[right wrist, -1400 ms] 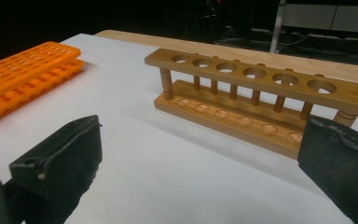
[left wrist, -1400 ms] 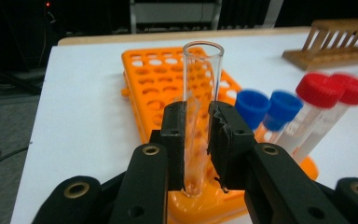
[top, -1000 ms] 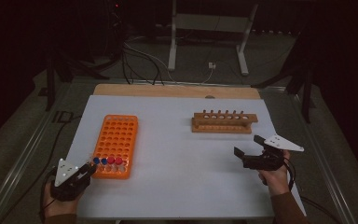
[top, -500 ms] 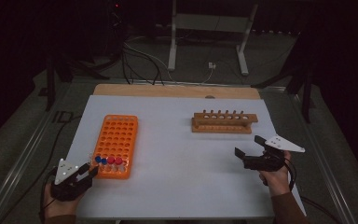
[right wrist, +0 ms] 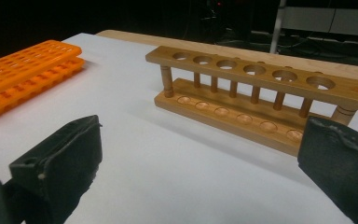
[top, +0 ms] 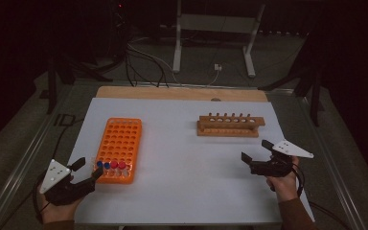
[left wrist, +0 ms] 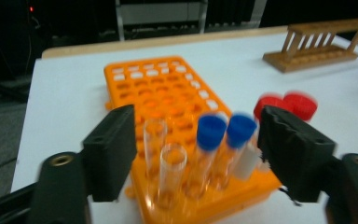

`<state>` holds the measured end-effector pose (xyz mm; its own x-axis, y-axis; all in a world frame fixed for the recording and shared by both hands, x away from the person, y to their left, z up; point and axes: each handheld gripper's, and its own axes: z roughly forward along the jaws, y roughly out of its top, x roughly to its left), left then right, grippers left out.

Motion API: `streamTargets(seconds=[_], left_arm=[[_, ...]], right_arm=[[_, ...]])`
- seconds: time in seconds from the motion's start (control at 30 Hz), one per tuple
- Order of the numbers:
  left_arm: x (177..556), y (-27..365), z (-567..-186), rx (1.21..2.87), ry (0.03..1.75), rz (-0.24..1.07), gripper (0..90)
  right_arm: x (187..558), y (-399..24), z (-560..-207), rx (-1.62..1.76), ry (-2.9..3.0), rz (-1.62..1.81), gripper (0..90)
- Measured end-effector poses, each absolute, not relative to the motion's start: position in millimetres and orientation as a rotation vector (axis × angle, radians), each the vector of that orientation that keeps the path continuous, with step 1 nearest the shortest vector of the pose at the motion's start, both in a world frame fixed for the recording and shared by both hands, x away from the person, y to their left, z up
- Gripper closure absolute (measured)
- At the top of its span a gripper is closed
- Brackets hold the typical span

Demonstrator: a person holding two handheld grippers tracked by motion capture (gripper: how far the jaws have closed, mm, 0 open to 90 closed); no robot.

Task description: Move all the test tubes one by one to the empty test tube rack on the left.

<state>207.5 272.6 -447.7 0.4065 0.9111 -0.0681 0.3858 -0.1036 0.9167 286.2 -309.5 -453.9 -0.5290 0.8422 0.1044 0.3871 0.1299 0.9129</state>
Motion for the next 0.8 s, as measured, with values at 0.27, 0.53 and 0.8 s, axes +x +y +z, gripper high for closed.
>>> streamTargets(seconds=[0.27,0.53,0.8], left_arm=[[223,268,-439,1.62,1.139,0.697,16.5],[233,265,-443,1.571,1.162,0.716,5.9],[233,265,-448,1.546,1.164,0.712,1.7]], right_arm=[[285,-309,-455,1.166,1.965,1.382,0.0],[283,-313,-457,1.169,1.943,1.392,0.0],[281,-315,-458,1.175,1.932,1.392,0.0]])
